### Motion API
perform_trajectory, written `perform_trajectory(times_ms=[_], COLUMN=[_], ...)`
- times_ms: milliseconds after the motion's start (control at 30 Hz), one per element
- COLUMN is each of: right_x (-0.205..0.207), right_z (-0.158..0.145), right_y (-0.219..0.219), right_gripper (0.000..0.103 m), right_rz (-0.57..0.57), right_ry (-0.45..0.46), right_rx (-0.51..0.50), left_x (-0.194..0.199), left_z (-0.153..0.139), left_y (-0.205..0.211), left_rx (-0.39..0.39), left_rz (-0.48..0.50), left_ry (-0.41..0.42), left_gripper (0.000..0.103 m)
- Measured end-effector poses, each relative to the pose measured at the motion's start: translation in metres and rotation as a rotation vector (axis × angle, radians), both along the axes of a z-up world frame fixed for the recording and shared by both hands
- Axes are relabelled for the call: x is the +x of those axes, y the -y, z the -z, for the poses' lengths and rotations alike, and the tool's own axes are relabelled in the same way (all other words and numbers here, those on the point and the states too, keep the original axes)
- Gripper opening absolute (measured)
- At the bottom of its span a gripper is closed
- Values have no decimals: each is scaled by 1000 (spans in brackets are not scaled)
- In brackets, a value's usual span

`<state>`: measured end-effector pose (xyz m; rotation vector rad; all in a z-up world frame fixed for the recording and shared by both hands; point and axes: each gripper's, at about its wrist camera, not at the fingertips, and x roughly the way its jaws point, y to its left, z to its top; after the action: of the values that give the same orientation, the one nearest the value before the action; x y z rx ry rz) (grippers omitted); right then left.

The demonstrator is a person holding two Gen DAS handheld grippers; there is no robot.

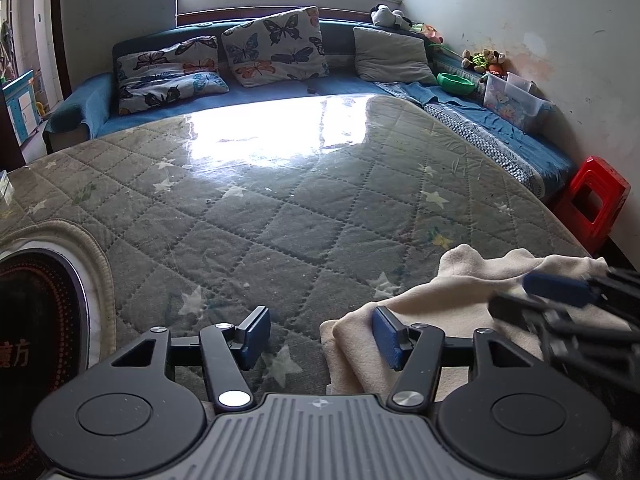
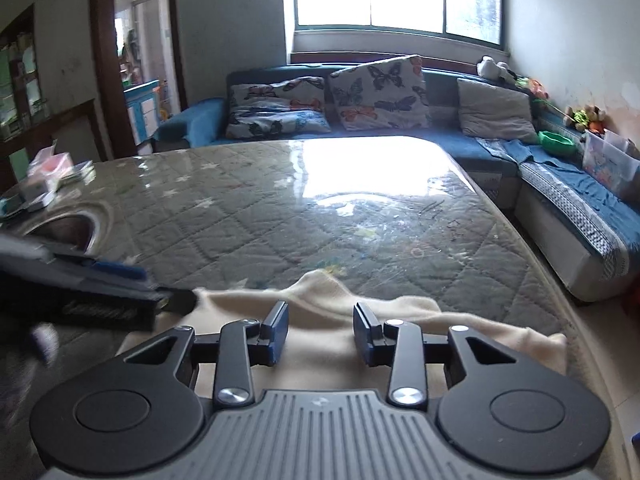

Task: Fold clothes

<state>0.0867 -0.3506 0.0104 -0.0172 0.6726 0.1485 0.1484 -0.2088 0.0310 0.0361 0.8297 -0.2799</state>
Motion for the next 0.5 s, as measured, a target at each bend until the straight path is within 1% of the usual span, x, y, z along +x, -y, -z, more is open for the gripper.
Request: perform_trajectory(times_ms=[100,200,400,500], right_x=[-13,-27,-54,-64], right_z=[0,3,1,6], right_y=[-4,-10,-19,-24], right_gripper=[40,40,41,41], right_rz=[-29,-44,-67,-87], right_ry=[-3,-1,23,12], right_rx=[-19,-38,-66,-74], left_x=[1,2,1,2], left_z=[1,2,2,2], left_y=[0,-1,-2,-3], left_rx=[3,4,10,15], left_rz=[-6,-14,-17,-18], left_ry=[1,0,5,8], left_gripper=[61,63,63,63])
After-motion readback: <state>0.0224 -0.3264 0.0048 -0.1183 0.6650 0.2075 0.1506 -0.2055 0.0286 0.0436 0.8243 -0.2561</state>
